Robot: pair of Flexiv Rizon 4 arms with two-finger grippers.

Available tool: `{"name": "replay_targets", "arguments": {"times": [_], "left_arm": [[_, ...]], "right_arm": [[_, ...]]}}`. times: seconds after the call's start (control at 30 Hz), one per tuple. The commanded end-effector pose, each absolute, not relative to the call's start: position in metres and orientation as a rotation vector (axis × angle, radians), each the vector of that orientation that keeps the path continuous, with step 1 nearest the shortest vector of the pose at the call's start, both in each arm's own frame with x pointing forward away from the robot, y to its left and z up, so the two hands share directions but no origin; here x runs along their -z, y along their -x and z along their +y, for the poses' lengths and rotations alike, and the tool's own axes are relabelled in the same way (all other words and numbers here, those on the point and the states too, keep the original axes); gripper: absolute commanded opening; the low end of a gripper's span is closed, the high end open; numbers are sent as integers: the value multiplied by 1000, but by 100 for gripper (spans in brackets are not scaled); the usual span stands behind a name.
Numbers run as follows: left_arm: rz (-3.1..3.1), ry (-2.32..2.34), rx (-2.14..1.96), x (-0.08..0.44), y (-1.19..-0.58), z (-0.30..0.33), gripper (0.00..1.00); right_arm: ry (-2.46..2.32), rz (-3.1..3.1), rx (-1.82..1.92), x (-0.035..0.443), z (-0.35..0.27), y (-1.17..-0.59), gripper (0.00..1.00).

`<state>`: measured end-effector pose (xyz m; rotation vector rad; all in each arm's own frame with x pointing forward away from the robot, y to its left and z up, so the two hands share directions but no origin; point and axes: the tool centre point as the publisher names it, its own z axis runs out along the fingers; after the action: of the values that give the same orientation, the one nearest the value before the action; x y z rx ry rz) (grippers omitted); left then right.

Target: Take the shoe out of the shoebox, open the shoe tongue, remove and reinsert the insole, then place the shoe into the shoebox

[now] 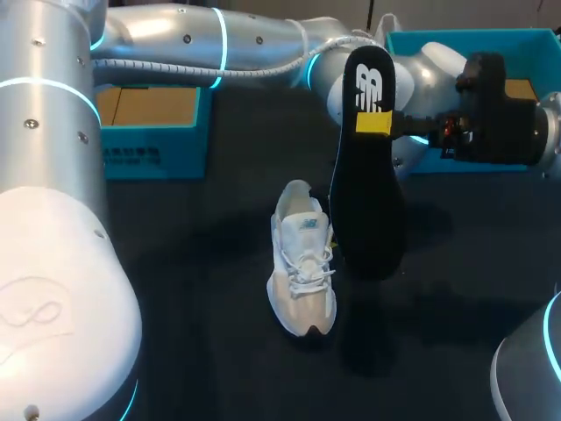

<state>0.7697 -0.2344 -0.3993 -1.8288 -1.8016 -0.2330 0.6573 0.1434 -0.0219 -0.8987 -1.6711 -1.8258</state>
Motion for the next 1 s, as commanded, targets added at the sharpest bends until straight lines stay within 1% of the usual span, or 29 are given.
{"name": "replay_targets", "arguments": {"times": [0.03,0.27,0.73,1.0], "left_arm": [[-1805,1850,229,386,-773,-233,100],[-1850,1911,230,360,-781,-235,100],[-1963,1984,59,318,-826,-252,100],[-2026,2057,-48,279,-838,-255,100]], "right_arm": [[900,-1671,1827,23,145,-657,0],[900,-1671,1827,23,145,-657,0],[900,-1671,1827,23,145,-657,0],[929,-1649,1849,25,140,-655,0]]}}
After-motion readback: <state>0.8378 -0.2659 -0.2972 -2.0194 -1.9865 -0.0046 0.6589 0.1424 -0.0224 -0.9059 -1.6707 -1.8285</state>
